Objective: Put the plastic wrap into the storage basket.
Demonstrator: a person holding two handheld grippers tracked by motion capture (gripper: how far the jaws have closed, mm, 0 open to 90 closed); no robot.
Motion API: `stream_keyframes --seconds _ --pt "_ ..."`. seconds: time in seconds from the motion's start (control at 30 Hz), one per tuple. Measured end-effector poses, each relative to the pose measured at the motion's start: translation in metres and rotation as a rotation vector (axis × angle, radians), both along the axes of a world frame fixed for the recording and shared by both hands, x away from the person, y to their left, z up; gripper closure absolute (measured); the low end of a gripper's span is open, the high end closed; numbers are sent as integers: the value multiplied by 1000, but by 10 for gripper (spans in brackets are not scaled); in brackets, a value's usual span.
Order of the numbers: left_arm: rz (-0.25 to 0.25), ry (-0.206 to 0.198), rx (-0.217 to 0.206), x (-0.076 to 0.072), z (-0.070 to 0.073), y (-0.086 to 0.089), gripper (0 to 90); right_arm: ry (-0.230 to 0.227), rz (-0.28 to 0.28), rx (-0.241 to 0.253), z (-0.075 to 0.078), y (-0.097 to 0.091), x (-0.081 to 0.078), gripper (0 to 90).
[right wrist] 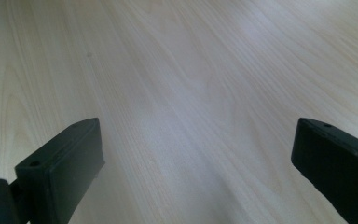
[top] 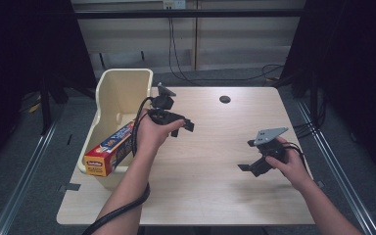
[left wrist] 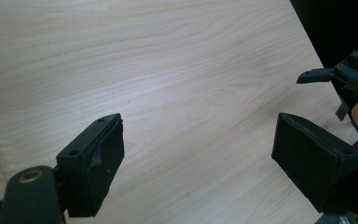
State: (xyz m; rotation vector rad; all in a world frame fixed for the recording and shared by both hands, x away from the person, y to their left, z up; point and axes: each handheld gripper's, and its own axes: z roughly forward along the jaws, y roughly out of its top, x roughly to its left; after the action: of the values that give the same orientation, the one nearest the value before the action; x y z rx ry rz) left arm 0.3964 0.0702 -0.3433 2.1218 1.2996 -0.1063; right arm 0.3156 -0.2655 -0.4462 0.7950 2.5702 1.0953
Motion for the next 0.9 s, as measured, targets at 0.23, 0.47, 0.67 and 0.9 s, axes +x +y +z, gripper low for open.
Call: stream_keyframes --seconds 0.23,0.47,0.67,0.9 --pt "-27 0 9 -2 -8 -5 165 2 4 0 0 0 0 20" --pt "-28 -1 1 -5 -17 -12 165 0 -3 -4 -2 0 0 20" --pt "-35 4 -2 -7 -27 -14 165 0 -2 -6 -2 -1 0 20" --pt "-42 15 -3 -9 -38 -14 165 5 -1 -3 -3 -1 1 20"
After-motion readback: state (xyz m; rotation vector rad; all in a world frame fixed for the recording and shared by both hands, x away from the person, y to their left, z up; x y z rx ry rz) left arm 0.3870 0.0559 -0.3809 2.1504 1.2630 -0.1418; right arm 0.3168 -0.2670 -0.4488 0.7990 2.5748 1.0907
